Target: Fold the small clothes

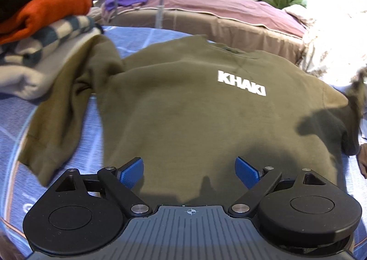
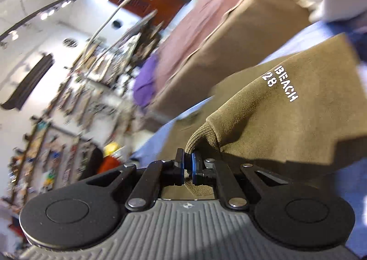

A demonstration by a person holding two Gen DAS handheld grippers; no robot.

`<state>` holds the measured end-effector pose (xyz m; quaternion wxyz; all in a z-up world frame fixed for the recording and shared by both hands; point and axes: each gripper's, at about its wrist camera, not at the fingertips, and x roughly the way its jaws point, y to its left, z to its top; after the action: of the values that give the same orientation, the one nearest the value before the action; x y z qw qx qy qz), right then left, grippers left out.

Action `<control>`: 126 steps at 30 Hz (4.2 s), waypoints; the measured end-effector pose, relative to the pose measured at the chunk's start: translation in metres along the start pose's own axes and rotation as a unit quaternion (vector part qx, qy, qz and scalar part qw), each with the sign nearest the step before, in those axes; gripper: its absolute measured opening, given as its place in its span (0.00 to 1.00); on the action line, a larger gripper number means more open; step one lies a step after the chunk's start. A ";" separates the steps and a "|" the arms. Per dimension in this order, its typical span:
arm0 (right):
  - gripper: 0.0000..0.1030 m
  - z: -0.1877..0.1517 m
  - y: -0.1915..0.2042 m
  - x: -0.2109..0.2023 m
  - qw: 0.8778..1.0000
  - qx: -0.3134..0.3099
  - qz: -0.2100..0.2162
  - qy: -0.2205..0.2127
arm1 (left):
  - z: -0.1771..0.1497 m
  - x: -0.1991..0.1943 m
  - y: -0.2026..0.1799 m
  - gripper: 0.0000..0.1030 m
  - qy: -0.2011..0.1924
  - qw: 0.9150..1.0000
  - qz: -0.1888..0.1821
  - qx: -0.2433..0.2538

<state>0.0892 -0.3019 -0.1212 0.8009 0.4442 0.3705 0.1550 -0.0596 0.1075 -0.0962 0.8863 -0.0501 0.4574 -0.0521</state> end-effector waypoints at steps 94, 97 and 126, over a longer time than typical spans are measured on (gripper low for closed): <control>0.97 -0.235 0.056 0.027 0.939 -0.226 -0.249 0.075 | 0.029 -0.055 0.121 0.54 -0.195 0.968 0.016 -0.160; 0.96 -0.223 0.057 0.020 0.942 -0.225 -0.241 0.057 | 0.069 -0.068 0.066 0.54 -0.210 0.966 -0.066 -0.133; 0.69 -0.150 -0.022 0.120 0.977 -0.057 -0.202 0.050 | -0.014 -0.001 0.063 1.00 -0.015 0.998 -0.007 -0.058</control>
<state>0.0590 -0.1556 -0.2431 0.8202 0.3060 0.4822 0.0330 -0.0688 0.1696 -0.1116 0.8881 -0.1057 0.4463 -0.0310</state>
